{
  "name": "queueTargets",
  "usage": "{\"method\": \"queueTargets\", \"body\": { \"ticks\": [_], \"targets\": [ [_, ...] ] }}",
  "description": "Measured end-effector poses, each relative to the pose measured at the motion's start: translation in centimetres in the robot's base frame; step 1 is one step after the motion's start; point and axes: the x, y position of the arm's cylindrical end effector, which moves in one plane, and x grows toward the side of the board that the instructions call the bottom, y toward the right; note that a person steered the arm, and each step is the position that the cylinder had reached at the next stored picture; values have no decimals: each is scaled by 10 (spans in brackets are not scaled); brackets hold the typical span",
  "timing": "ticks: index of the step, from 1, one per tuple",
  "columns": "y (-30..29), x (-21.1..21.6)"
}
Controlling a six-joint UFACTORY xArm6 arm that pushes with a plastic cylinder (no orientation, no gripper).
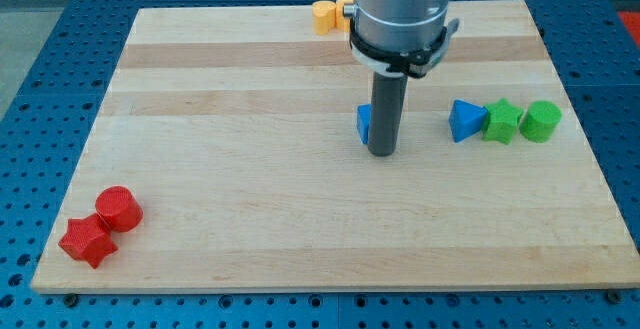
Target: Place the blue cube to the left of the blue triangle
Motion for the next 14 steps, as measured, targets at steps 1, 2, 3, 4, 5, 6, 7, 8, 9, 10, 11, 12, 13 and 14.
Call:
{"method": "queueTargets", "body": {
  "ticks": [1,2,3,4,5,6,7,8,9,10,11,12,13,14],
  "targets": [
    [-2,20],
    [-35,26],
    [-73,-2],
    [-88,-29],
    [-74,-40],
    [-56,-40],
    [-38,-40],
    [-24,-40],
    [-14,-40],
    [-10,-40],
    [1,-40],
    [13,-40],
    [13,-40],
    [7,-25]
  ]
}}
